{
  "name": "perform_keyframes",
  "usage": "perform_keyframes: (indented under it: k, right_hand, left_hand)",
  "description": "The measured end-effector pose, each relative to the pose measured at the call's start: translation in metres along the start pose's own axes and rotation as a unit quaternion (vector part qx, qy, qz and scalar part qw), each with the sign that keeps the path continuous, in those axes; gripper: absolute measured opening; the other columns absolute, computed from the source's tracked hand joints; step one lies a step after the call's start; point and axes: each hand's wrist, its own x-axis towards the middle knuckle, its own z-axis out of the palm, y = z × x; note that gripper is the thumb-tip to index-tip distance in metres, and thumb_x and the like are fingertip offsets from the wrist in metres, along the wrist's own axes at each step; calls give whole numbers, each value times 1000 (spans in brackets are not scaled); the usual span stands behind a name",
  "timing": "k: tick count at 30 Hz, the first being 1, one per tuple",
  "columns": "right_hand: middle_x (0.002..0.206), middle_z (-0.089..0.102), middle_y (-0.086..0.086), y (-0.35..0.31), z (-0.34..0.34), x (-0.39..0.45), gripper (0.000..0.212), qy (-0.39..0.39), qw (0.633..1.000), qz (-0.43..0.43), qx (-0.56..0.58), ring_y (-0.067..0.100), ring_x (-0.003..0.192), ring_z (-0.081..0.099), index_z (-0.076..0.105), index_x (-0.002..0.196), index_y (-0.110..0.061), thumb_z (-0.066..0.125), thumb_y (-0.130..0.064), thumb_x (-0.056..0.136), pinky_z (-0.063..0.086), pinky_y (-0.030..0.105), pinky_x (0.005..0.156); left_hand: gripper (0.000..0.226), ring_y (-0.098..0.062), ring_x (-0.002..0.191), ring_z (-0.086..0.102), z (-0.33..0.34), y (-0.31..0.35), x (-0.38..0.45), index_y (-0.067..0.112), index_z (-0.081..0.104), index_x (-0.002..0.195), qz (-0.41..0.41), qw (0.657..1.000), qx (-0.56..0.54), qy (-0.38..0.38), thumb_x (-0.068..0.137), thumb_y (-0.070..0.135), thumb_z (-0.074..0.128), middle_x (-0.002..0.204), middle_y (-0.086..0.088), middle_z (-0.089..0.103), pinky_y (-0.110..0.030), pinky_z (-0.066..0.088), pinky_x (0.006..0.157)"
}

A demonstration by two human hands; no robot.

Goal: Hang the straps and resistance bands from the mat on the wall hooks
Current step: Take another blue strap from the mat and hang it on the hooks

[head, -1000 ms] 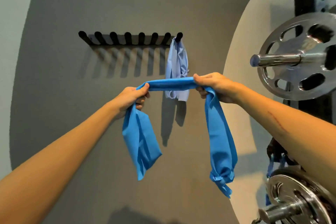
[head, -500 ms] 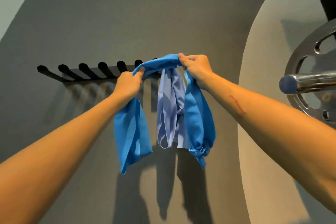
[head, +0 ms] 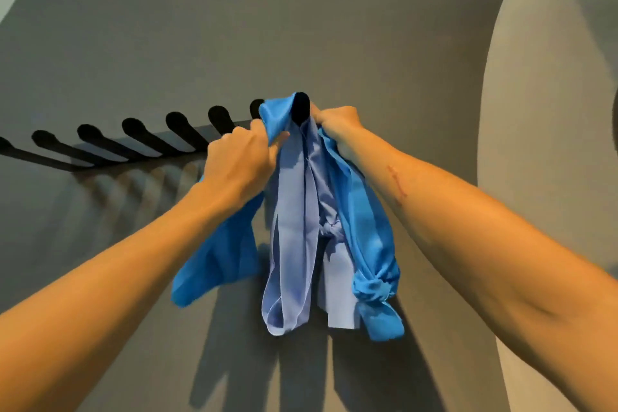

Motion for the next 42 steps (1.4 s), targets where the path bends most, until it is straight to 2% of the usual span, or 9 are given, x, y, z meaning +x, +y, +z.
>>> perform_keyframes:
  k: [7,12,15,18,20,24,27,32,42]
  right_hand:
    - [54,45,-2,18,3,5,48,16,999,-40,-21,15,48,41,43,55,-17,69,-45,84,34,26,48]
    - [49,26,-3,40,3,-2,55,27,994,-108,-14,15,50,23,28,52,-21,61,-44,89,26,27,55]
    - [56,38,3,60,0,-19,42,13,990,-139,9,15,56,32,43,59,-16,59,-38,92,30,30,58]
    - [102,63,12,64,3,-44,28,12,989,-148,-12,16,88,56,62,117,-12,48,-28,98,48,34,81]
    - [138,45,10,61,5,-62,53,39,989,-139,-44,19,124,45,30,151,-15,37,-28,100,36,41,111]
    - [160,18,13,65,14,-130,67,96,929,-301,-191,27,149,15,15,155,-9,36,-31,95,12,43,121]
    - [159,22,17,74,33,-195,68,-7,834,-460,-307,33,149,15,24,152,-5,42,-33,94,13,50,120]
    - [156,26,-3,86,94,-324,71,-224,861,-385,-245,19,149,16,24,153,-11,43,-46,94,17,40,121]
    - [161,18,-13,59,234,-554,74,-548,794,-252,-76,4,147,16,12,154,-35,47,-59,93,23,44,120]
  left_hand:
    - [47,-45,101,53,24,8,-4,2,53,105,-112,985,-50,-122,103,42,27,111,-23,56,-41,32,74]
    - [42,-31,71,34,56,16,-16,14,28,62,-157,895,-342,-240,102,24,28,66,-9,39,-34,28,61]
    - [38,-25,82,50,59,17,-21,19,49,83,-158,848,-420,-280,98,48,30,92,-5,57,-34,43,75]
    - [64,-18,98,56,46,2,-51,22,43,126,-189,814,-422,-351,87,71,30,124,-6,56,-43,48,93]
    - [63,-15,106,52,22,-8,-79,19,33,136,-189,803,-411,-388,94,65,25,131,-4,50,-38,42,96]
    - [51,-6,132,33,-34,-46,-132,16,24,149,-174,788,-433,-402,104,41,16,152,4,31,-21,25,105]
    - [58,-4,142,22,-84,-87,-173,21,11,153,-187,792,-402,-421,102,46,21,159,6,19,-21,18,111]
    - [69,-2,133,39,-170,-158,-251,26,29,149,-162,819,-369,-408,91,60,45,147,4,42,-24,30,109]
    - [80,1,129,42,-376,-245,-416,32,27,147,-283,830,-226,-424,81,68,53,144,6,46,-26,33,108]
